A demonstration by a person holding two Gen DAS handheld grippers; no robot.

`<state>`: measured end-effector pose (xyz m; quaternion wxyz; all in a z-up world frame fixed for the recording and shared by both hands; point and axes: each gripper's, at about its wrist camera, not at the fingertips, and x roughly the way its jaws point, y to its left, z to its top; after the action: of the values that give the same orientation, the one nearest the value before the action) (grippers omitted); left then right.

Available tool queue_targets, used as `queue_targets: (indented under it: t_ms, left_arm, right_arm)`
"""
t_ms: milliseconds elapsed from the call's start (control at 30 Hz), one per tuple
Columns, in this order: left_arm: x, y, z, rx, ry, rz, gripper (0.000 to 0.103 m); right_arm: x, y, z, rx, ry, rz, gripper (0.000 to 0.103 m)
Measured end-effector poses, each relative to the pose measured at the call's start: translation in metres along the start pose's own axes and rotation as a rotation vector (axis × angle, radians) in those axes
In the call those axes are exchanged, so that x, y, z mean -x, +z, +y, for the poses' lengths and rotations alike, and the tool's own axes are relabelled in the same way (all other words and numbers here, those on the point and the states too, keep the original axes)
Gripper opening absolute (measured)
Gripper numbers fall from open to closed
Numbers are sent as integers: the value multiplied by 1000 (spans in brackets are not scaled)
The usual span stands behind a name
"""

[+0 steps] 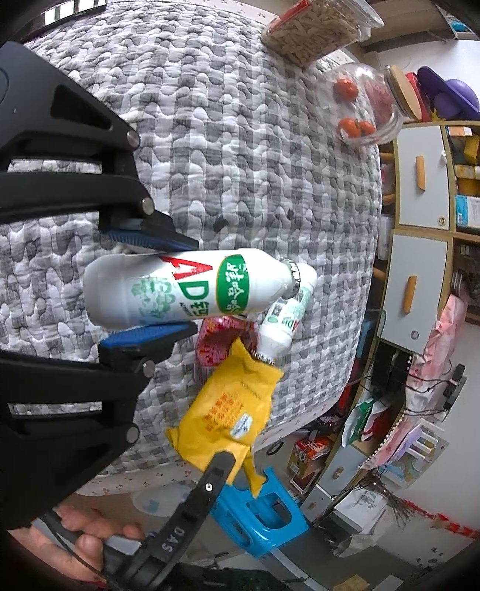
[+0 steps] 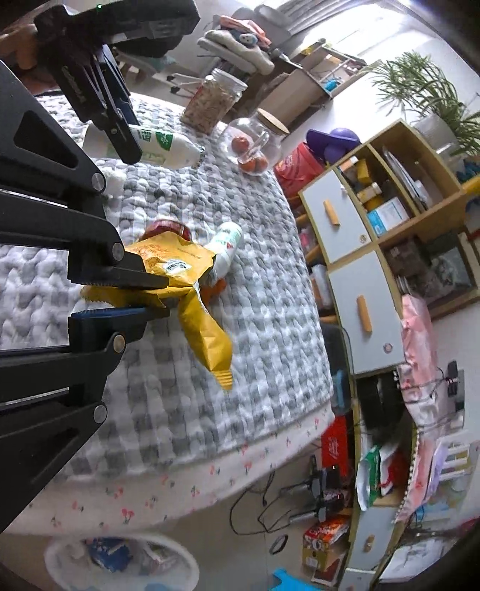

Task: Collect trash
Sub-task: 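Drop the snack bag into the bin with the right gripper while the left drops the bottle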

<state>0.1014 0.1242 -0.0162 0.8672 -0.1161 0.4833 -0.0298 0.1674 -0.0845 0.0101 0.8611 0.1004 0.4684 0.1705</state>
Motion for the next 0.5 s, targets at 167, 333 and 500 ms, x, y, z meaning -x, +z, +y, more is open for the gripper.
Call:
queue_targets:
  t_ms: [167,333,500]
  left_arm:
    - [-2,-2,-16,-24,-10,-2,39]
    - [-5,-7,-37,-58,-25,-2,39]
    - [-9,-12,-61,-89,-40,2,39]
  right_arm:
    - [27,-1,-25,-34,-16,-34,9]
    - [54,-4,-56,-79,-48,-70,9]
    - [80,-10,-98,-141,-94,-95,9]
